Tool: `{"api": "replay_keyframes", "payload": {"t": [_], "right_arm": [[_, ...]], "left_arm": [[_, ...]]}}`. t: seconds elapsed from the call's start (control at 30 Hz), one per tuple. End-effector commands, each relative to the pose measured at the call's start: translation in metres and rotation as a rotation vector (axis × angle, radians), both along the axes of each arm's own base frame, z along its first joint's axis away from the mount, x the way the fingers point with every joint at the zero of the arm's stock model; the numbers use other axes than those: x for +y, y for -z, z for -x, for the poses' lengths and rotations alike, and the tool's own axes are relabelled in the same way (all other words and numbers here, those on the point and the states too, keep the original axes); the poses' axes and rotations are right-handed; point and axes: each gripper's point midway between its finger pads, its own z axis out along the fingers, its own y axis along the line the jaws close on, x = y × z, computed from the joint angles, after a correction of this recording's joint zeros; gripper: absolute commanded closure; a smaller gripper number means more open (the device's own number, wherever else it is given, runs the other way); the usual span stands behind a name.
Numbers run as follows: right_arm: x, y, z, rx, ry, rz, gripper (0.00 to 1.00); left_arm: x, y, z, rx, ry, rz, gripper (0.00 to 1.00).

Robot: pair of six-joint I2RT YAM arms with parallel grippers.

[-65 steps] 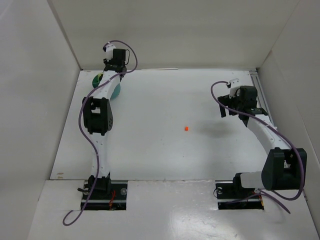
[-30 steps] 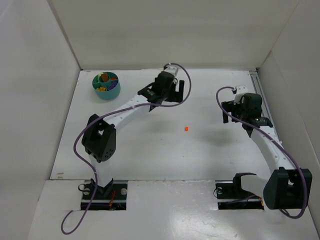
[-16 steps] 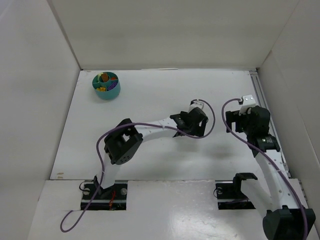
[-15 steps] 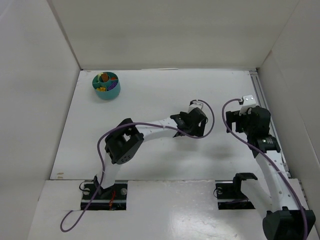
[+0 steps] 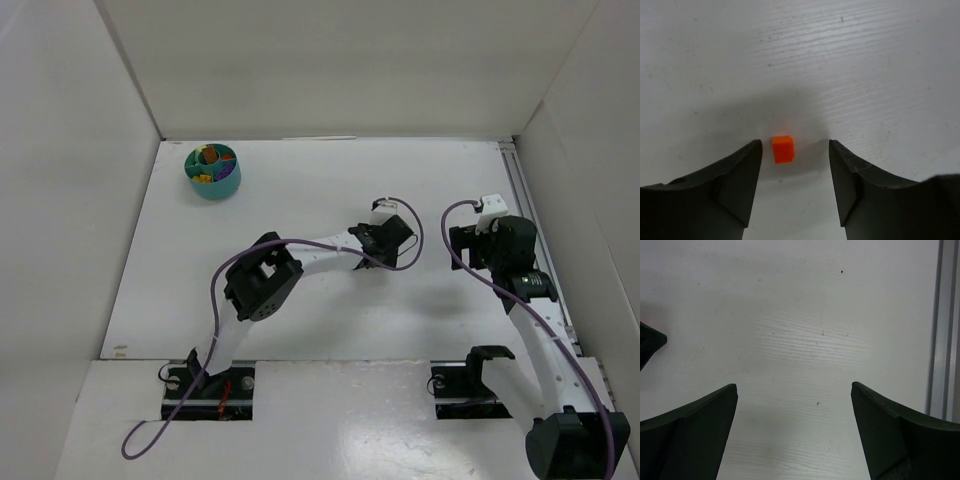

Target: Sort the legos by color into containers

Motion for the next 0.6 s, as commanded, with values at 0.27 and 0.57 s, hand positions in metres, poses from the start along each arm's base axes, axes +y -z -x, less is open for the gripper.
{"api": "replay_keyframes", "payload": {"t": [0.27,0.57], "right_arm": [[-0.005,-0.004,-0.005,-0.013,0.023,0.010,0.01],[-0.007,-0.007,-0.005,-0.015,0.031,0.015,0.01]], "left_arm": [[-0.001,-0.003,-0.012,-0.003,0.003,-0.013,0.90],[0.014,-0.028,-0.012,-0.050,-0.019,-0.023,1.00]]}}
